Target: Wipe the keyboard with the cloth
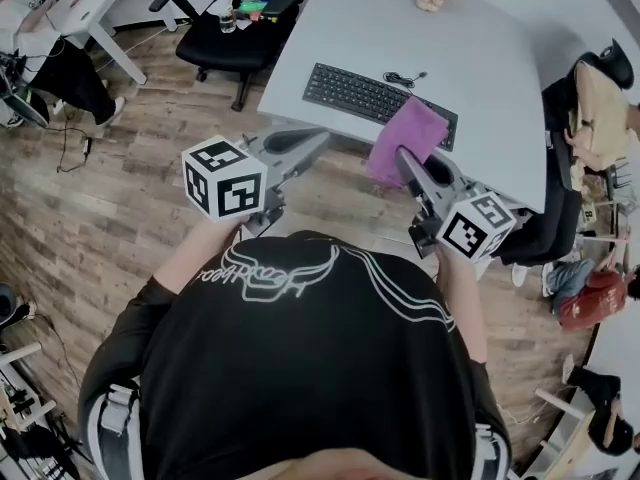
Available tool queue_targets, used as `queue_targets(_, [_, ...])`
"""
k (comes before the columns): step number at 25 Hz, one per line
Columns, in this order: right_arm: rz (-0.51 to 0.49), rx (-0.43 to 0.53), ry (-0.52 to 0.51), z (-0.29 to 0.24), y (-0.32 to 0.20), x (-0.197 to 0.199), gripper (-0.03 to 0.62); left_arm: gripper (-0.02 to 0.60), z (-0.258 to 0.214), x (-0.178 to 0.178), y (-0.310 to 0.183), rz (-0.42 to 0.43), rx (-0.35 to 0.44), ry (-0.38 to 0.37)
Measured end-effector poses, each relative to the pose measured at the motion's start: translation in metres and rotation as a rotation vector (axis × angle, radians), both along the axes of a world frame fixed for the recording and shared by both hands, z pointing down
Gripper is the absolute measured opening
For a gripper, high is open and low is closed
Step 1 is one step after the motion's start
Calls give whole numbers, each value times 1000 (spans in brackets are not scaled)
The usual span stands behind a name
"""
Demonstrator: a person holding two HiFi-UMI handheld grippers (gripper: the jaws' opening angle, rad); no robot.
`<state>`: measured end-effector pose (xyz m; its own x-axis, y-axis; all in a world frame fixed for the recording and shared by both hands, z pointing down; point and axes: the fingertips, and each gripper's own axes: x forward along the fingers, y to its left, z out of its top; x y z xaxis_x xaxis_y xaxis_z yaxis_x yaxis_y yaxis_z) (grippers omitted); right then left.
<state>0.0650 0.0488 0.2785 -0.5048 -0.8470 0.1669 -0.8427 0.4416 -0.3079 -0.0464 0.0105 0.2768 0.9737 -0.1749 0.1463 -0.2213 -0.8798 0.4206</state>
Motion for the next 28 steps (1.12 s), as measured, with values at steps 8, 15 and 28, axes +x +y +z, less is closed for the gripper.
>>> queue_targets(8, [-21,-16,-14,6,109,22,61,8,0,34,110,3,2,-5])
queue_targets(15, [-29,-47,-65,20,206,34,61,8,11,47,210,1,-9,-23])
queue_targets(28, [-61,17,-49,0,278,35,61,8,-9,60,281,3,48,-40])
